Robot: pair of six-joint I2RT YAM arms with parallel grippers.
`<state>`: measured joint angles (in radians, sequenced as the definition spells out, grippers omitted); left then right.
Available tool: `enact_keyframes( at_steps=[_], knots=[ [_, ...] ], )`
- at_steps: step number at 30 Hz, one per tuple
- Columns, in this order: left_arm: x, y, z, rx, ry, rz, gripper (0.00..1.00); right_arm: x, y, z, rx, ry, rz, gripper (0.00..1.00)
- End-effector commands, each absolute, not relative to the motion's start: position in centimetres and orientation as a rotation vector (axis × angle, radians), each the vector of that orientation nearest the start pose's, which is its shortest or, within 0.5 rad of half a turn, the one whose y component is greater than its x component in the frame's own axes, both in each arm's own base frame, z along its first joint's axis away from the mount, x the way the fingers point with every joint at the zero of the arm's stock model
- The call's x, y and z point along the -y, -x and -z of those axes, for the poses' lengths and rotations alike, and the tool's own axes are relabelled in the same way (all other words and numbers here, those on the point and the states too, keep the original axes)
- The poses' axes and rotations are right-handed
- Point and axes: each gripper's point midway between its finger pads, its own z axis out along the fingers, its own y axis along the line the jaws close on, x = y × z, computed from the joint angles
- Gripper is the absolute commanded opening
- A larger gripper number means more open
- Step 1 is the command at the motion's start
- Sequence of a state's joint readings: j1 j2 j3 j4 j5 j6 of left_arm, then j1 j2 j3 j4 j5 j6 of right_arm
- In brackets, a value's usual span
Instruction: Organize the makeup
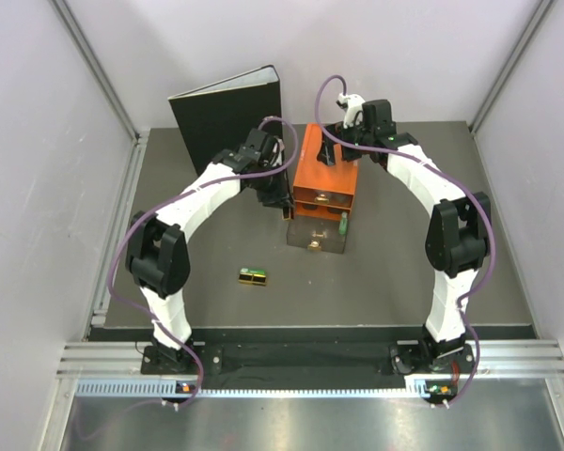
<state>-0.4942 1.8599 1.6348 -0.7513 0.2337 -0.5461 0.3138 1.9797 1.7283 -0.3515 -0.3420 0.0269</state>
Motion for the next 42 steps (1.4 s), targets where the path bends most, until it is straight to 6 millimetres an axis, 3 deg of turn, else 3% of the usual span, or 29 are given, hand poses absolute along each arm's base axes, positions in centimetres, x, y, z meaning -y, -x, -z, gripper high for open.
enact_keyframes(
  at_steps=[1, 8, 11, 15, 19, 26, 31, 34, 36, 42],
  knots=[
    [30.1, -37.7, -16.8, -2.585, -0.099, 0.842, 0.02, -21.9, -47.9, -11.9, -2.351, 0.493, -0.584, 1.00],
    [32.0, -36.8, -14.6, -2.641, -0.148, 0.871, 0.09, -21.8, -48.0, -11.7, -2.356, 0.491, -0.584, 1.00],
    [32.3, -36.5, -13.4, -2.665, -0.159, 0.847, 0.16, -21.8, -48.0, -11.8, -2.356, 0.491, -0.584, 1.00],
    [32.5, -36.7, -12.6, -2.683, -0.163, 0.819, 0.38, -21.9, -47.9, -11.8, -2.356, 0.496, -0.585, 0.99],
    [32.2, -37.2, -12.8, -2.670, -0.159, 0.777, 0.58, -21.7, -47.9, -11.9, -2.357, 0.497, -0.581, 1.00],
    [31.7, -38.0, -15.9, -2.594, -0.191, 0.741, 0.63, -21.7, -47.8, -11.8, -2.358, 0.498, -0.581, 1.00],
    [29.6, -37.0, -18.3, -2.560, -0.202, 0.656, 0.63, -21.7, -47.8, -11.9, -2.358, 0.498, -0.581, 1.00],
    [27.1, -35.6, -18.3, -2.571, -0.205, 0.550, 0.68, -21.7, -47.8, -11.9, -2.358, 0.498, -0.581, 1.00],
    [25.7, -35.0, -17.9, -2.578, -0.183, 0.499, 0.70, -21.7, -47.7, -11.8, -2.360, 0.503, -0.583, 1.00],
    [22.4, -30.3, -15.1, -2.675, -0.076, 0.456, 0.71, -21.8, -47.6, -11.7, -2.358, 0.503, -0.587, 1.00]
  ],
)
